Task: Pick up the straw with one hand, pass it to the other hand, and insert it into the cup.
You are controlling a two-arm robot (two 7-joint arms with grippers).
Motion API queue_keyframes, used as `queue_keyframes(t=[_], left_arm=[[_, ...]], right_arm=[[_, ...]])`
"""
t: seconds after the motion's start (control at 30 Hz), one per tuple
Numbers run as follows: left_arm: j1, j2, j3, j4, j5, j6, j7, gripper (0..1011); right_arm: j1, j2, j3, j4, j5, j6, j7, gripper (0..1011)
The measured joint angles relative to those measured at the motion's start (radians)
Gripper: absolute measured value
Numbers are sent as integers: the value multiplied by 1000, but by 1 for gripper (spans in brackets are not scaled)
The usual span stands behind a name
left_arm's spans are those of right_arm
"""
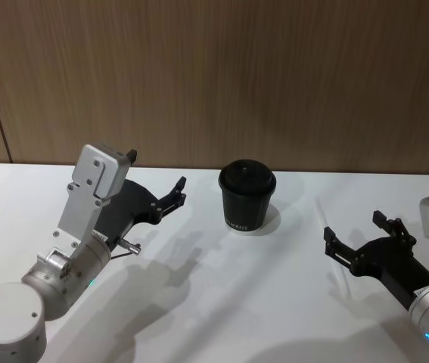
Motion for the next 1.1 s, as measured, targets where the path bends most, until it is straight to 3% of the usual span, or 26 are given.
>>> queue_keyframes(t=[0.6,1.1], left_arm=[[0,0,0,0,0,0,0,1003],[0,0,0,0,0,0,0,1003]], right_arm=[[-30,-10,4,-43,19,145,7,1001],[-14,-21,-13,-7,2,158,26,1001]])
